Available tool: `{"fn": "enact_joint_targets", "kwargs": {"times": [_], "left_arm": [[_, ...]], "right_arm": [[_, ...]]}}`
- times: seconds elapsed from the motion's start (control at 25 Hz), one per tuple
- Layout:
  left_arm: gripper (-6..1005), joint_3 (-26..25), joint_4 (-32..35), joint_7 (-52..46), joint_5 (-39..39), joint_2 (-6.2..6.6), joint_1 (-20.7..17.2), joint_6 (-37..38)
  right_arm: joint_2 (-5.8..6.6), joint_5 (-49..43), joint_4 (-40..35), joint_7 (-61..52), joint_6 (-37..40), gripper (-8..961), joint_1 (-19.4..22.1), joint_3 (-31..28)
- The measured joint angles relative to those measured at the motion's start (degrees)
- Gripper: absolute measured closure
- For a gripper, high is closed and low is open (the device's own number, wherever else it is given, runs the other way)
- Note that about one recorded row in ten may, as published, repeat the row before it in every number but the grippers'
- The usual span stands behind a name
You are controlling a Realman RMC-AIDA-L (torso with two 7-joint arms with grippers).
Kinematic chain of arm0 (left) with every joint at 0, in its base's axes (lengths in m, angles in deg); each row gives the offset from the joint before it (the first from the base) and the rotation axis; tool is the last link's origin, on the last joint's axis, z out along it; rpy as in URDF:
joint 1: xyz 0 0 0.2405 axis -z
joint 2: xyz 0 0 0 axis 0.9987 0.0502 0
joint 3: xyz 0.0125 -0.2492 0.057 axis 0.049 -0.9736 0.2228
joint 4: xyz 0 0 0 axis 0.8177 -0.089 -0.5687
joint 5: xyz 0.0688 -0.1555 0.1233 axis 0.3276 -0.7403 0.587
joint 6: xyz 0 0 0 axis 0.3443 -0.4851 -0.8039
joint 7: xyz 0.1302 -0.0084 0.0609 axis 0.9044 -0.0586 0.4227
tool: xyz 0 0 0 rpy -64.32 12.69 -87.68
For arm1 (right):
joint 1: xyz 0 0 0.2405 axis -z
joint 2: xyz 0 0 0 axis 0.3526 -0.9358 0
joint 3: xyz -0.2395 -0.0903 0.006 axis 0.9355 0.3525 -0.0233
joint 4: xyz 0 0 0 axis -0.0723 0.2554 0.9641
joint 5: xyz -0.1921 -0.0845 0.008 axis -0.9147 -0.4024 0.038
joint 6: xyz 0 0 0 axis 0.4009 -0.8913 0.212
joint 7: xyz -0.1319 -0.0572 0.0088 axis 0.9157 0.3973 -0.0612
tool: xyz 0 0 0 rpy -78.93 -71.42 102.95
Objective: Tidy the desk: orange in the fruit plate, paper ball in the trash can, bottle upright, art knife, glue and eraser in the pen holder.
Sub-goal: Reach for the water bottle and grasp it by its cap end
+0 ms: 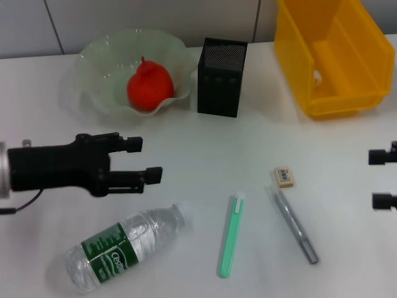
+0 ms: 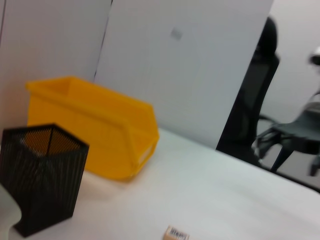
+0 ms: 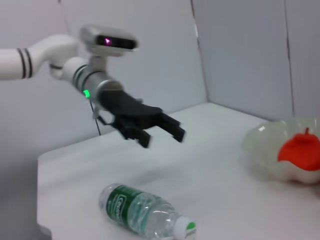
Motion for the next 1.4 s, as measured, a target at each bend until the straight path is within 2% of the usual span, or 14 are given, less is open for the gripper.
{"fn": "enact_joint_targets", "kwargs": {"times": [0.08,0.12,0.32,0.4,0.44,0.56,0.6,0.64,0.68,0.72,0.88,1.0,1.36,1.4], "left_arm": [[168,1.59,2.25,-3.3,1.07,-0.01,0.03,-1.26],[168,6.76,10.82,-13.89,5.93,-0.02,0.06,-4.43],[169,14.92,23.41,-33.03,17.01,0.12,2.2,-5.18],[169,14.92,23.41,-33.03,17.01,0.12,2.2,-5.18],[170,21.63,29.45,-44.61,25.37,0.06,5.39,-4.02],[170,23.49,30.57,-46.8,26.96,0.03,6.4,-3.4],[170,27.59,32.78,-51.67,31.26,-0.05,8.91,-1.88],[170,27.59,32.78,-51.67,31.26,-0.05,8.91,-1.88],[170,32.88,34.62,-57.03,36.78,-0.3,11.93,-0.43],[171,36.23,34.96,-60.04,39.58,-0.45,13.73,-0.08],[171,41.89,34.62,-65.57,43.3,-0.59,16.54,-0.34],[172,44.56,33.51,-68.32,44.83,-0.64,17.26,-1.5],[173,47.52,27.14,-69.37,45.81,-0.65,17.62,-6.23],[173,48.55,24.85,-69.37,45.76,-0.65,18.02,-8.31]], "right_arm": [[-0.41,0.1,-0.4,2.71,0.92,139,1.38,-0.94],[-0.65,0.1,-0.87,3.39,1.16,139,2.01,-1.23],[-1.27,-0.2,-3.57,4.06,3.21,138,4.71,-1.76],[-1.32,-0.24,-4.1,4.06,3.75,138,5.25,-2.28],[-1.34,-0.26,-4.24,4.06,3.87,138,5.39,-2.59],[-1.33,-0.29,-4.33,4.08,3.97,138,5.64,-3.19],[-1.24,-0.29,-4.33,4.1,3.97,138,5.61,-3.22],[-1.17,-0.29,-4.32,4.1,3.97,138,5.52,-3.23],[-1.09,-0.29,-4.33,4.1,3.98,138,5.42,-3.24],[-1.02,-0.29,-4.33,4.09,4.0,138,5.27,-3.23],[-1.03,-0.36,-4.32,4.08,4.02,138,4.88,-3.25],[-1.16,-0.36,-4.3,3.99,4.02,138,4.64,-3.07],[-1.35,-0.92,-3.84,3.94,3.56,139,3.44,-2.81],[-1.39,-0.97,-3.82,3.93,3.56,139,3.31,-2.79]]}}
